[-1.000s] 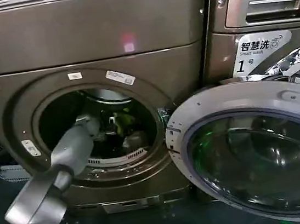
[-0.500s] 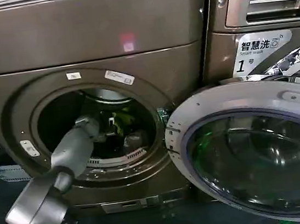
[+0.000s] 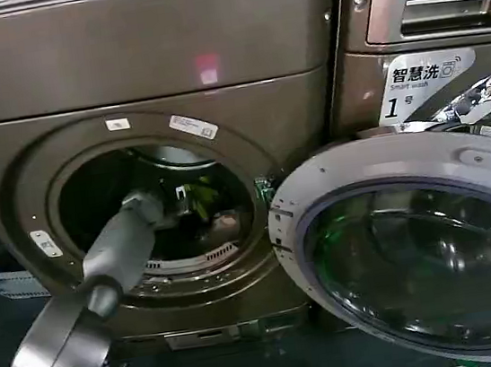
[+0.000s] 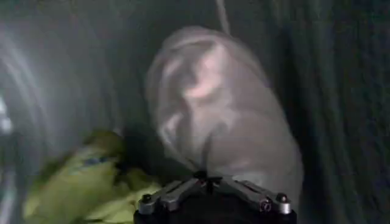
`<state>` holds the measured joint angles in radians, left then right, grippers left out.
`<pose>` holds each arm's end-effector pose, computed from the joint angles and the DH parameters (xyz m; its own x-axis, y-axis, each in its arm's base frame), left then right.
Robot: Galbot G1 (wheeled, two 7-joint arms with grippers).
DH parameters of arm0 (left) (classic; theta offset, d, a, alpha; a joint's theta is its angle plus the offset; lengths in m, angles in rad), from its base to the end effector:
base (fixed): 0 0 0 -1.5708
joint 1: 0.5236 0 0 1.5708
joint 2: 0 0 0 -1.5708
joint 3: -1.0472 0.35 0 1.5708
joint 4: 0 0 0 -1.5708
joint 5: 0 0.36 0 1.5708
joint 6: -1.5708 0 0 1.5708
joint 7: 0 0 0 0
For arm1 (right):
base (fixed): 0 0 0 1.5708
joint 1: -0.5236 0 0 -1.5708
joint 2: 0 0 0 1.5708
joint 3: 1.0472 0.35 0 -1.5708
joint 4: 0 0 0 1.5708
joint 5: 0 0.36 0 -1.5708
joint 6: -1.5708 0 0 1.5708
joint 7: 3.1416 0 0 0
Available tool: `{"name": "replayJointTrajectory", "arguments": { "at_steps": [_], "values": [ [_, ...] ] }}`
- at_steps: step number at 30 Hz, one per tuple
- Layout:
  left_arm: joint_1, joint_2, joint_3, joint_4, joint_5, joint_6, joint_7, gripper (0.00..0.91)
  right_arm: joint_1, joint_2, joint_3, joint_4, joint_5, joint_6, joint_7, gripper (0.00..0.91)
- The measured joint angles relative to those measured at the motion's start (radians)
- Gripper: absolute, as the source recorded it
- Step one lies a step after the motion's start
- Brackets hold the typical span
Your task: Grasp the clothes from the dryer.
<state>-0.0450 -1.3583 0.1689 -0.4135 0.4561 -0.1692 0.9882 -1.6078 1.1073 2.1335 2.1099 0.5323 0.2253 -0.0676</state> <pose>0.6583 0.0531 -0.2161 -0.3914 0.4392 0.8087 0.9070 0.0357 0.4196 -0.0154 -0.3500 -0.0018 -0.4297 0.3301 -0.8405 0.8640 0.4207 -0.2765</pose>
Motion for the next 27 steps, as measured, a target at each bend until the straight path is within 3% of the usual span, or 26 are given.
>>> {"name": "replayJointTrajectory", "arguments": {
  "at_steps": [15, 27],
  "values": [
    [0.078, 0.029, -0.192, -0.198, -0.301, 0.086, -0.198, 0.0, 0.011, 0.003, -0.02, 0.003, -0.01, -0.001, 0.001, 0.907],
    [0.213, 0.011, -0.305, -0.446, -0.575, 0.111, -0.498, 0.0, 0.02, 0.008, -0.034, 0.011, -0.016, -0.001, 0.002, 0.907]
  ]
}}
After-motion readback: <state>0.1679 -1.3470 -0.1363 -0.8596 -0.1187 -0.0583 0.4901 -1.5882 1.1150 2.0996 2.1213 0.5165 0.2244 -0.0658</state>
